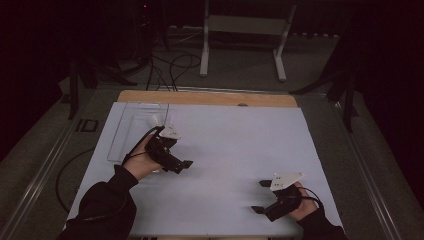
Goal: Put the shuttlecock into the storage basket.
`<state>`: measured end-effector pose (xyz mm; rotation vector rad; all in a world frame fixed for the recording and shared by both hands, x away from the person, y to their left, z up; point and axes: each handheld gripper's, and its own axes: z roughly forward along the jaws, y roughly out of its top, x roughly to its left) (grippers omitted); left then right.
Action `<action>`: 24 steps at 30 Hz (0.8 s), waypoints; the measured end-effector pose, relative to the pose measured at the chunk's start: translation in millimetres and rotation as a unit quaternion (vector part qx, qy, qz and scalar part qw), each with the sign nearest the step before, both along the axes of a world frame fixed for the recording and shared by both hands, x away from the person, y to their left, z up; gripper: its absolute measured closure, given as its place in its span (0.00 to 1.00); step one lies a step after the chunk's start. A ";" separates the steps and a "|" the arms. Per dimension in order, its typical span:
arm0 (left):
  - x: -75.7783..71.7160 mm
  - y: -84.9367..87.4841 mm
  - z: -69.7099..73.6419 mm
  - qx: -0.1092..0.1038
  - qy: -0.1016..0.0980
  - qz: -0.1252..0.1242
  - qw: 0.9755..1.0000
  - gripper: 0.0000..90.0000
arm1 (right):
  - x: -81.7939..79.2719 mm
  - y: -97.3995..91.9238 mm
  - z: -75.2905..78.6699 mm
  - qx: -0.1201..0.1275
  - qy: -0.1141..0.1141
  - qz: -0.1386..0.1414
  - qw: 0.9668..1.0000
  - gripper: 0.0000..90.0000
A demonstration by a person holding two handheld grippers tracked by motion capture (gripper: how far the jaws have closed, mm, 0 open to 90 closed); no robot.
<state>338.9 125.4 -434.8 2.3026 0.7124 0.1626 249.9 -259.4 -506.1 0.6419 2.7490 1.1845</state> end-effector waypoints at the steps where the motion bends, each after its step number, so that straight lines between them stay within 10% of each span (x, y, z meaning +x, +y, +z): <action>1: -2.2 -1.9 -0.9 -0.001 -0.002 -0.005 1.000 0.00 | -0.1 0.3 0.4 0.000 0.000 0.001 1.000 0.11; 24: -23.5 -14.4 -18.0 -0.008 -0.014 -0.053 0.998 0.00 | -0.6 1.1 -0.4 -0.005 -0.004 0.003 1.000 0.11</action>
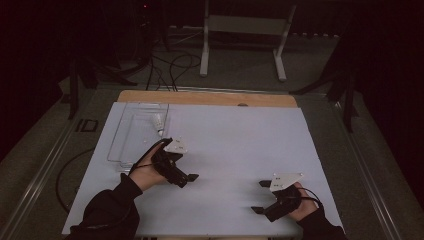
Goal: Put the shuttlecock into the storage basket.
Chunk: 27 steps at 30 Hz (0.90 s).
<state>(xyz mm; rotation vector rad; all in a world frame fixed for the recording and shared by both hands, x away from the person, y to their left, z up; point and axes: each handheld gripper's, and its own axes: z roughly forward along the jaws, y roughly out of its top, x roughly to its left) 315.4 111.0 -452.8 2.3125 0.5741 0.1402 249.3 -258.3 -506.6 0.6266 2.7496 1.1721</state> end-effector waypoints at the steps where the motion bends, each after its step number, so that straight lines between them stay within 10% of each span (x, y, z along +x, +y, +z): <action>1: -1.1 -0.1 -1.2 -0.002 0.001 -0.001 1.000 0.00 | 0.0 0.1 -0.1 -0.001 0.001 -0.001 1.000 0.11; 27: -25.2 22.1 -26.0 -0.013 0.017 -0.009 1.000 0.00 | -0.5 -0.7 -1.3 -0.007 0.002 -0.001 1.000 0.11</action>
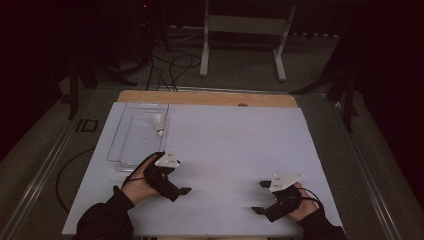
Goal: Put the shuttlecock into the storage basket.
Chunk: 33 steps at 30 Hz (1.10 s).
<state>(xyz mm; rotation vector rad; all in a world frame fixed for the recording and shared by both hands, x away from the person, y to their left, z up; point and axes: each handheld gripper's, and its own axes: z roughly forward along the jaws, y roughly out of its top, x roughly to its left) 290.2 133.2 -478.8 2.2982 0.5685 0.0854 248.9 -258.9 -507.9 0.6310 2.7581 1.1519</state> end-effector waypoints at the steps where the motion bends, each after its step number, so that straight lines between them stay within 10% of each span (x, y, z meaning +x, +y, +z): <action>1: -1.1 1.2 -1.0 0.002 0.000 -0.002 1.000 0.00 | -0.1 -0.1 -0.1 -0.001 0.000 0.000 1.000 0.11; 33: -28.4 48.9 -27.6 -0.023 0.010 0.034 0.999 0.00 | 0.2 -6.3 -0.6 -0.002 -0.003 -0.012 1.000 0.11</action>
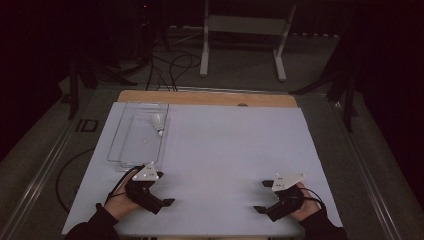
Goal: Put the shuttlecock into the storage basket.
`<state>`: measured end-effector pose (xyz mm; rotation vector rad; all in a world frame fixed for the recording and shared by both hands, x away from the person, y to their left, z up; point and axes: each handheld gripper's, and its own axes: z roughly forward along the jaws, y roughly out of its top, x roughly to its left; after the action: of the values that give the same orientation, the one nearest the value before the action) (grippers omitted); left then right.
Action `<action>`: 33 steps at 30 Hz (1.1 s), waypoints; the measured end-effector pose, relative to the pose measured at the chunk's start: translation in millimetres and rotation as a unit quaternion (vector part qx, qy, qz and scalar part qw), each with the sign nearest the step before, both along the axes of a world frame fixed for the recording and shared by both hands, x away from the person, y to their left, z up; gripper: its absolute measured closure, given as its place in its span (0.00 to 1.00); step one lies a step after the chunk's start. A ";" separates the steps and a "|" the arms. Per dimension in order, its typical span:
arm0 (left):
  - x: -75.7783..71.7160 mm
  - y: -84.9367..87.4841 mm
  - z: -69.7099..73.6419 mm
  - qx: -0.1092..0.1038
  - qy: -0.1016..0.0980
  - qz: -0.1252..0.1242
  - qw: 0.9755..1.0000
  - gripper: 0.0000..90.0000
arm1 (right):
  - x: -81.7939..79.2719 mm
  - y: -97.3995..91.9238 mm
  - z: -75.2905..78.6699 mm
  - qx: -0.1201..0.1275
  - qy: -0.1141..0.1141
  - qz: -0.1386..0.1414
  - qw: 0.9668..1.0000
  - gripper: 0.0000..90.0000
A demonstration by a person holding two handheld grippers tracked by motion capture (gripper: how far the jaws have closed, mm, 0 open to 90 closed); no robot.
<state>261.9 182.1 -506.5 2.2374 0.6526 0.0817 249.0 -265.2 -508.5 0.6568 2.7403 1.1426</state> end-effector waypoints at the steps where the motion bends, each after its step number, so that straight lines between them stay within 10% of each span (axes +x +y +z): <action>1: 0.0 0.0 0.0 0.000 0.000 0.000 1.000 0.00 | 0.0 0.0 0.0 0.000 0.000 0.000 1.000 0.11; 14: -12.3 18.2 -5.8 -0.013 -0.019 0.044 0.999 0.00 | 0.4 -1.6 -3.9 -0.008 0.000 -0.009 1.000 0.11; 33: -15.9 13.5 -10.5 -0.023 -0.028 0.041 0.998 0.00 | 1.1 -2.5 -8.8 -0.005 -0.016 -0.021 1.000 0.11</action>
<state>245.9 195.5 -517.0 2.1565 0.7087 0.1688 250.1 -267.7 -517.3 0.6848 2.6910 1.1211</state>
